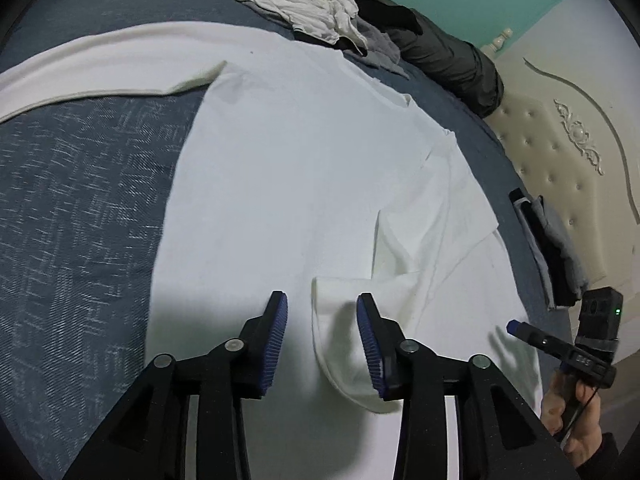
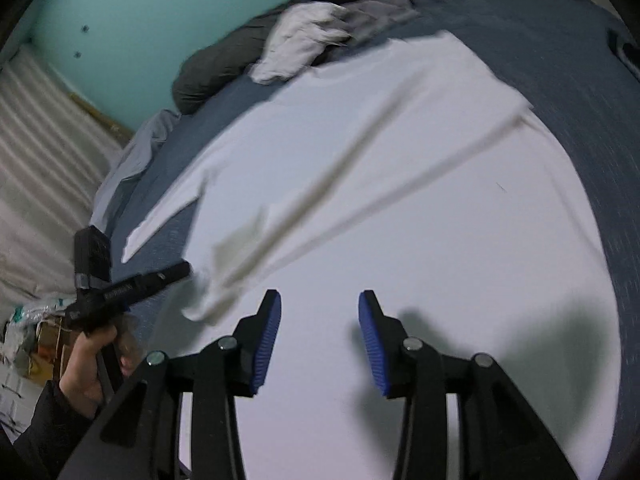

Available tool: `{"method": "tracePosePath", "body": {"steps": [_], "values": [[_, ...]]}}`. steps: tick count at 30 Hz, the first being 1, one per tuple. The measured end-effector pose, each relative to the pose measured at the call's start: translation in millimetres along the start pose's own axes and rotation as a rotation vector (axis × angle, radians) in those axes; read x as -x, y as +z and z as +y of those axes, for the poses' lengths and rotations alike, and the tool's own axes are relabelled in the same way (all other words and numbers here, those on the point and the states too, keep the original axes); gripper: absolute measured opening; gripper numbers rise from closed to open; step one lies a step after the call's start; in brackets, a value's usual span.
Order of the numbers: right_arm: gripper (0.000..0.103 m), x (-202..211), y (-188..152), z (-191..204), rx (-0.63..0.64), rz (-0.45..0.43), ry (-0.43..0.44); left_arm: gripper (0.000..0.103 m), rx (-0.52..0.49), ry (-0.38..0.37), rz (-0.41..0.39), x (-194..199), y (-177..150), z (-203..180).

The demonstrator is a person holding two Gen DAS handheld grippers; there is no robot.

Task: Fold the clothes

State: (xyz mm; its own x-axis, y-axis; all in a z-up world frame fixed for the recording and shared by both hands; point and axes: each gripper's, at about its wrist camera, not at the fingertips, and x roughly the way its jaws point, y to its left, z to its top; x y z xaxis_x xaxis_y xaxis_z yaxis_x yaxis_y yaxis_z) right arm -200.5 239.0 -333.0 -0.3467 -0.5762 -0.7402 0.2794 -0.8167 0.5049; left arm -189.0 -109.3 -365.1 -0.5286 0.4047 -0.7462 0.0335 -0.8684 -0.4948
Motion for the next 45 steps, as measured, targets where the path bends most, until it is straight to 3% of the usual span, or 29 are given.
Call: {"method": "tracePosePath", "body": {"steps": [4,12,13,15,17,25,35,45], "values": [[0.041,3,-6,-30,-0.058,-0.002,-0.077,0.046,-0.005,-0.007,-0.004,-7,5,0],[0.041,7,-14,-39,-0.128,-0.053,-0.025,0.045,-0.040,-0.037,0.040,-21,5,-5],[0.041,6,-14,-36,-0.130,-0.058,-0.019,0.043,-0.048,-0.036,0.042,-22,3,-6],[0.041,4,-14,-33,-0.127,-0.061,-0.010,0.027,-0.050,-0.038,0.038,-19,1,-6],[0.041,4,-14,-31,-0.119,-0.067,-0.001,0.004,-0.043,-0.043,0.028,-14,0,-4],[0.041,3,-21,-33,-0.128,-0.081,0.033,0.003,-0.015,-0.054,-0.035,19,-3,4],[0.041,1,-24,-29,-0.123,-0.092,0.037,0.003,0.060,-0.016,-0.126,53,3,30],[0.041,2,-25,-32,-0.142,-0.098,0.039,0.003,0.146,-0.037,-0.123,54,3,53]]}}
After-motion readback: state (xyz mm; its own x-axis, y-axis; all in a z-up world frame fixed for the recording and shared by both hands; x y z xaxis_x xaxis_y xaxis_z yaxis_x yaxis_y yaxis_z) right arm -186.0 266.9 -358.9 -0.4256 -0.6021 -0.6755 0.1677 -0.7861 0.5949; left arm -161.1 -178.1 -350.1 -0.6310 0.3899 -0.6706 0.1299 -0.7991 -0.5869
